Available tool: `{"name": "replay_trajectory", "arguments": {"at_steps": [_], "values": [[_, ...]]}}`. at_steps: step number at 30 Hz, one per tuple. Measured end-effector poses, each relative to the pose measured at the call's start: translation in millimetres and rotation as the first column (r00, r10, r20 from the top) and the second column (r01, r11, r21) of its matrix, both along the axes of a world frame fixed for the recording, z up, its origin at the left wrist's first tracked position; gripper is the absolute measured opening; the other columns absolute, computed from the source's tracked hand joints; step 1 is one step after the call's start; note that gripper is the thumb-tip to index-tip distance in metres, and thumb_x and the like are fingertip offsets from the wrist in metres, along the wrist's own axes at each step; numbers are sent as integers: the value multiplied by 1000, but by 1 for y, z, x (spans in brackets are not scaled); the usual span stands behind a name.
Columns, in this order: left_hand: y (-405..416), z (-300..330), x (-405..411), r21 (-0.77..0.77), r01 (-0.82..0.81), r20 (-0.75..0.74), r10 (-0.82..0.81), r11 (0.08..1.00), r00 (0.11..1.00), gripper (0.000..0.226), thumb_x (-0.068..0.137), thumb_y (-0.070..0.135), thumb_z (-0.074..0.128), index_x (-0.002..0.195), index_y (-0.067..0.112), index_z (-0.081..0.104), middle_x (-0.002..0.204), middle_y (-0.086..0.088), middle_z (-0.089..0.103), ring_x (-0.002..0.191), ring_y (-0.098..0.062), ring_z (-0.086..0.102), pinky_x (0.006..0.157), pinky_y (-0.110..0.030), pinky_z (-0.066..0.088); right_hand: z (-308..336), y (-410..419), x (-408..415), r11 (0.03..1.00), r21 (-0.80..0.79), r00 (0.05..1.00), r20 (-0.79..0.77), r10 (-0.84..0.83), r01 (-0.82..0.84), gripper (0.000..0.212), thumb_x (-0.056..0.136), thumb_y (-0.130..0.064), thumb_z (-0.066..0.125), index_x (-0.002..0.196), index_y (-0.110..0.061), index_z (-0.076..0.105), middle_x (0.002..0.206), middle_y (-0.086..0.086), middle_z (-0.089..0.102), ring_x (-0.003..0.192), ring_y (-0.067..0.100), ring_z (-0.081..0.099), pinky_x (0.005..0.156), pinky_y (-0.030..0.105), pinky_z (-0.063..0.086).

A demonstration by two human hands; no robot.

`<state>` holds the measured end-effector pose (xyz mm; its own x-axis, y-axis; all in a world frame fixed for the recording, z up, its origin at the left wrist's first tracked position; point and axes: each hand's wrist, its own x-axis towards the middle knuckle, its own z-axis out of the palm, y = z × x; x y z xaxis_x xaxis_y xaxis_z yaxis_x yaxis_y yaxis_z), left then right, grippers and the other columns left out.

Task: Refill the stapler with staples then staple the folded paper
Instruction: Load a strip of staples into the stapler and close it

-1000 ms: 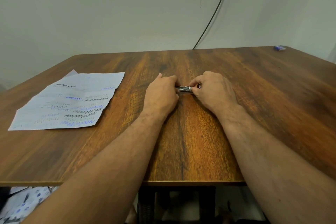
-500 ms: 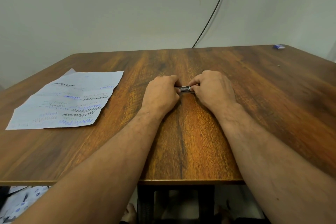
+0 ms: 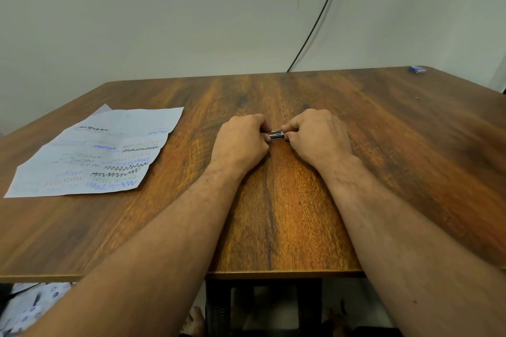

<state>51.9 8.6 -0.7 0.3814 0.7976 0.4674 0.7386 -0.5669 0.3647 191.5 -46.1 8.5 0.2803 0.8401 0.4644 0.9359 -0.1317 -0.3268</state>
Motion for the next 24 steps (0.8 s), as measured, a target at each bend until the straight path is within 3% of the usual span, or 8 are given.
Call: {"name": "replay_trajectory", "arguments": {"at_steps": [8, 13, 18, 24], "values": [[-2, 2, 1, -5, -9, 9, 9, 1000, 1000, 17, 88, 22, 65, 102, 25, 74, 96, 0, 75, 95, -23, 67, 86, -38, 53, 2, -3, -3, 1000, 4, 999, -40, -30, 30, 31, 79, -20, 57, 95, -33, 79, 92, 2, 75, 86, 26, 66, 77, 37, 55], [-2, 3, 1, 7, 19, 7, -19, 1000, 1000, 19, 90, 22, 64, 106, 24, 74, 101, 1, 76, 99, -20, 67, 91, -35, 51, 1, -4, -4, 1000, 14, 998, -56, 9, -8, 30, 83, -18, 56, 95, -33, 79, 90, 1, 75, 81, 24, 66, 78, 38, 55], [-1, 3, 1, 12, 38, 12, -38, 999, 999, 19, 91, 22, 63, 106, 24, 75, 102, 2, 76, 100, -20, 67, 94, -40, 53, -1, -2, -3, 998, 56, 996, -74, 41, -37, 34, 82, -17, 54, 97, -35, 79, 102, 1, 77, 96, 27, 67, 86, 35, 51], [2, 1, 0, -19, 72, 68, -71, 997, 995, 19, 91, 21, 64, 105, 24, 76, 101, 2, 76, 100, -19, 67, 95, -40, 53, -2, 1, -1, 998, 53, 993, -109, 43, -38, 36, 83, -16, 52, 96, -34, 79, 105, -1, 76, 96, 24, 66, 86, 33, 50]]}}
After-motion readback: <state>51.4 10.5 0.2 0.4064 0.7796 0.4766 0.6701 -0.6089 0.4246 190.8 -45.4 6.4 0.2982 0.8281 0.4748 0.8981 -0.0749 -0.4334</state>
